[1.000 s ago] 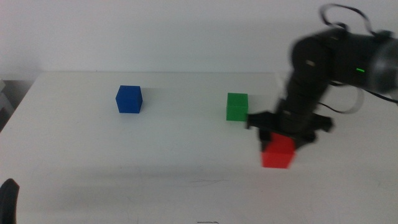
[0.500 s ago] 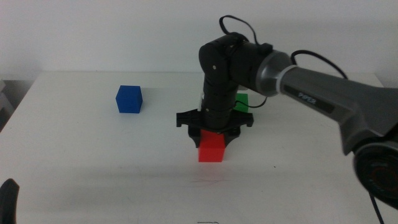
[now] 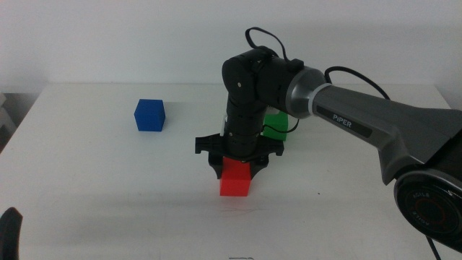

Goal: Stack red cubes first, then green, then blue cubes in a specific spot.

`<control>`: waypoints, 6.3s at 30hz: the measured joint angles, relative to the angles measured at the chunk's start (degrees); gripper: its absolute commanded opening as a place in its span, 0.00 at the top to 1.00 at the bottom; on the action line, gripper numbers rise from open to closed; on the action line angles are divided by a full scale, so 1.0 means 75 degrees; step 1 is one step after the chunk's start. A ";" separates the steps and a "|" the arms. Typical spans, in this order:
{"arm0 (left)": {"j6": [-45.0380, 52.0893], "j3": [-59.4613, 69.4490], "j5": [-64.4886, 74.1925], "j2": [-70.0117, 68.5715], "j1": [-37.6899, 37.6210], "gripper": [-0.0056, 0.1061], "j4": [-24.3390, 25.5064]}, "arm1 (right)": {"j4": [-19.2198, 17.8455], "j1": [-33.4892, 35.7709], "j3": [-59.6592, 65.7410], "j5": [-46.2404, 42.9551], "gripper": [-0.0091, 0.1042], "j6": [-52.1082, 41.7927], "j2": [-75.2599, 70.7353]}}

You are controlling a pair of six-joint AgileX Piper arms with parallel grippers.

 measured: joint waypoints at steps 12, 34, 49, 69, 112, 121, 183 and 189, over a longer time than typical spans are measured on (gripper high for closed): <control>0.0000 0.0000 0.0000 0.0000 0.0000 0.15 0.0000 | -0.0034 0.0074 0.0000 0.0000 0.40 0.0085 0.0083; 0.0000 0.0000 0.0000 0.0000 0.0000 0.15 0.0000 | -0.1109 -0.0172 -0.0636 0.0059 0.26 -0.0290 -0.0556; 0.0000 0.0000 0.0000 0.0000 0.0000 0.15 0.0000 | -0.3006 -0.0940 -0.0681 -0.1315 0.26 -0.0043 -0.0232; 0.0000 0.0000 0.0000 0.0000 0.0000 0.15 0.0000 | -0.3064 -0.1285 -0.0704 -0.2175 0.33 -0.0013 0.0851; 0.0000 0.0000 0.0000 0.0000 0.0000 0.15 0.0000 | -0.3804 0.1482 0.2825 -0.2290 0.93 0.1165 -0.2143; 0.0000 0.0000 0.0000 0.0000 0.0000 0.15 0.0000 | -0.3856 0.1482 0.2825 -0.2480 0.93 0.1257 -0.1938; 0.0000 0.0000 0.0000 0.0000 0.0000 0.15 0.0000 | -0.3257 0.1490 0.5782 -0.0703 0.14 -0.1942 -1.0714; 0.0000 0.0000 0.0000 0.0000 0.0000 0.15 0.0000 | -0.2247 0.1490 0.7090 -0.1424 0.14 -0.3297 -1.2529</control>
